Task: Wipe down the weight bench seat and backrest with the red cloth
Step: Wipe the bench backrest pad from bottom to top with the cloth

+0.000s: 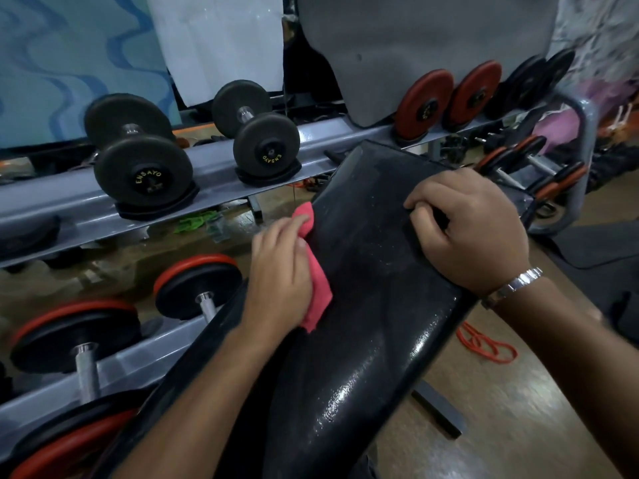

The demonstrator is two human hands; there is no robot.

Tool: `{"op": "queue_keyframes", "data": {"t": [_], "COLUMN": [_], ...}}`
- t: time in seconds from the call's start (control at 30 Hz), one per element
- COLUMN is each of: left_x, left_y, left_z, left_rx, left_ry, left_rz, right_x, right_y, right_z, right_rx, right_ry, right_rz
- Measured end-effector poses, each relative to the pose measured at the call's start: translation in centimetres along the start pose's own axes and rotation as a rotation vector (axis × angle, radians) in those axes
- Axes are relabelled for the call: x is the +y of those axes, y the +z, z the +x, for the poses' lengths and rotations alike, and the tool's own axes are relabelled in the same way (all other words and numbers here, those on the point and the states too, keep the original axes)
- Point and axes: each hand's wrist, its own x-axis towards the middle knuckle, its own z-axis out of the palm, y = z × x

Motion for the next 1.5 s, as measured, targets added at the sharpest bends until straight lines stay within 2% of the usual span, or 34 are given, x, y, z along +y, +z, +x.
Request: {"op": "queue_keyframes", "data": {"t": [0.13, 0.27, 0.4, 0.53, 0.6, 0.67, 0.8, 0.87, 1.0, 1.07, 1.17, 1.23, 1.4, 1.5], "left_x": [-0.4, 1.3, 0.0, 0.1, 1.7, 2.8, 1.7, 1.1, 3.7, 5.4, 4.9, 3.6, 4.7, 7.6], "left_y": [0.8, 0.7, -1.0, 0.2, 1.0, 1.2, -0.5, -0.7, 1.0, 1.6, 0.5, -0.6, 1.1, 1.7], "left_z": [4.6, 3.2, 0.8, 4.3, 4.8, 3.5, 1.0, 2.1, 3.6, 2.1, -0.9, -0.9, 2.0, 0.7], "left_rx": [-0.078, -0.063, -0.149, -0.123, -0.08, -0.077, -0.169, -0.169, -0.084, -0.084, -0.217, -0.26, -0.15, -0.143], "left_ry": [-0.142, 0.006, 0.129, -0.018, -0.033, 0.039, 0.214, 0.175, -0.024, 0.062, 0.243, 0.298, 0.006, 0.052], "left_rz": [-0.034, -0.097, -0.097, -0.057, -0.075, -0.112, -0.097, -0.048, 0.033, 0.035, -0.082, -0.085, 0.023, -0.04], "right_x": [0.0, -0.1, -0.1, -0.2, -0.1, -0.1, -0.2, -0.3, -0.2, -0.1, 0.0, -0.1, -0.1, 0.1], "right_y": [0.0, -0.3, -0.2, -0.1, -0.2, -0.2, -0.2, -0.1, -0.1, -0.1, -0.1, -0.1, 0.0, 0.0], "right_z": [0.1, -0.2, 0.0, 0.2, 0.0, -0.1, 0.0, 0.0, 0.0, -0.1, -0.1, -0.1, -0.2, -0.3], "right_rx": [-0.003, -0.011, -0.005, -0.01, -0.013, -0.009, 0.005, 0.014, 0.02, 0.025, 0.032, 0.038, 0.04, 0.043], "right_ry": [0.008, 0.028, 0.021, 0.022, 0.031, 0.032, 0.029, 0.028, 0.025, 0.029, 0.026, 0.021, 0.018, 0.017], "right_rz": [-0.012, -0.015, -0.023, -0.024, -0.027, -0.024, -0.025, -0.028, -0.018, -0.013, -0.007, -0.005, -0.009, 0.004]}}
